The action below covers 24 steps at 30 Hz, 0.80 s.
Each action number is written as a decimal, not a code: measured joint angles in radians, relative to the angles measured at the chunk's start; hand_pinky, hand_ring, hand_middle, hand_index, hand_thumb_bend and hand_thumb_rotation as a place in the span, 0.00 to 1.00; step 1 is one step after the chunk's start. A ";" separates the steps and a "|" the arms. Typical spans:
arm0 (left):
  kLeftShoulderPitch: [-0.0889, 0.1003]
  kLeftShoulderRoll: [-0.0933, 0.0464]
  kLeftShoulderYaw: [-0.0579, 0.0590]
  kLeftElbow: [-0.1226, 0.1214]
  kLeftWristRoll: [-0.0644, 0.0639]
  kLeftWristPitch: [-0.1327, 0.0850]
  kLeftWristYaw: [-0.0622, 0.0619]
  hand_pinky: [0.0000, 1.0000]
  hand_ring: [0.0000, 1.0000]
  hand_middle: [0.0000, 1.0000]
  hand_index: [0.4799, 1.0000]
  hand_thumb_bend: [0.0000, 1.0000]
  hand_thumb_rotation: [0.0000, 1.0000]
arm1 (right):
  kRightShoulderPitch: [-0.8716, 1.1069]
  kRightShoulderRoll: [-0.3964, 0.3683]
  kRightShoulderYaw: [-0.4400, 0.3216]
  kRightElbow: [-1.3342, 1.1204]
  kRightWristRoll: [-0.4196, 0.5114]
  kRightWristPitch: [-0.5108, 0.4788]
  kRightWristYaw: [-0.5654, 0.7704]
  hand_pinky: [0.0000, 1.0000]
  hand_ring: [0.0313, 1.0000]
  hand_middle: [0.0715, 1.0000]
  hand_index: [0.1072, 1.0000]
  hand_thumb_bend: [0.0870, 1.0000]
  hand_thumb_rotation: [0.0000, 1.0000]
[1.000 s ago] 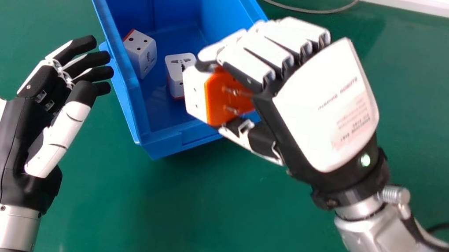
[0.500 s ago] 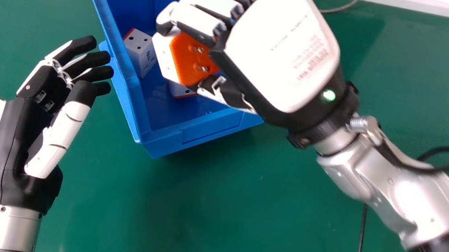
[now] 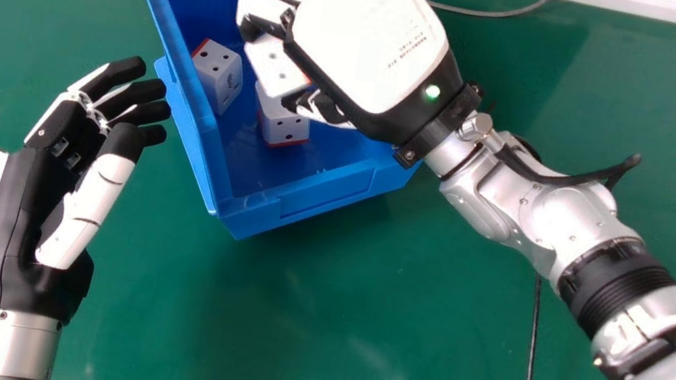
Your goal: Pick all objects and put in blue box
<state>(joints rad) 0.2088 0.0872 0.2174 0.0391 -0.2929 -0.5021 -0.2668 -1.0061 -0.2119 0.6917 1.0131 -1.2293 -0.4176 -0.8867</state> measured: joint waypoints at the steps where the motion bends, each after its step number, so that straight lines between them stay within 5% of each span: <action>1: -0.001 0.000 0.000 0.002 0.000 0.000 0.000 0.74 0.76 0.77 0.57 0.73 0.57 | -0.005 0.005 0.010 0.013 0.000 0.010 -0.001 0.32 0.44 0.47 0.47 0.45 0.00; 9: -0.015 0.001 0.003 0.028 0.001 -0.001 -0.003 0.75 0.76 0.77 0.57 0.73 0.56 | -0.021 0.027 0.042 0.063 0.005 0.113 0.057 0.32 0.44 0.46 0.47 0.45 0.00; 15: -0.023 0.002 0.006 0.039 0.002 -0.005 -0.009 0.75 0.76 0.77 0.57 0.72 0.56 | -0.013 0.039 0.072 -0.054 -0.020 0.401 0.408 0.31 0.43 0.46 0.47 0.45 0.00; 16: -0.024 0.002 0.006 0.041 0.003 -0.007 -0.011 0.74 0.75 0.77 0.57 0.72 0.56 | -0.007 0.038 0.074 -0.086 -0.022 0.434 0.461 0.37 0.50 0.53 0.53 0.53 0.02; 20: -0.025 0.005 0.008 0.050 0.002 -0.008 -0.014 0.74 0.75 0.77 0.57 0.72 0.56 | 0.010 0.030 0.086 -0.183 -0.025 0.498 0.595 0.37 0.50 0.53 0.53 0.53 0.02; 21: -0.026 0.005 0.009 0.052 0.002 -0.008 -0.016 0.75 0.76 0.77 0.57 0.72 0.55 | 0.011 0.026 0.089 -0.201 -0.026 0.507 0.618 0.47 0.60 0.63 0.63 0.62 0.11; 24: -0.029 0.005 0.010 0.056 0.002 -0.010 -0.017 0.75 0.76 0.77 0.57 0.72 0.55 | 0.024 0.010 0.094 -0.246 -0.036 0.536 0.665 0.47 0.60 0.63 0.63 0.62 0.11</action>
<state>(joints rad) 0.1801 0.0924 0.2274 0.0950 -0.2913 -0.5119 -0.2835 -0.9824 -0.2014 0.7859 0.7671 -1.2656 0.1183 -0.2213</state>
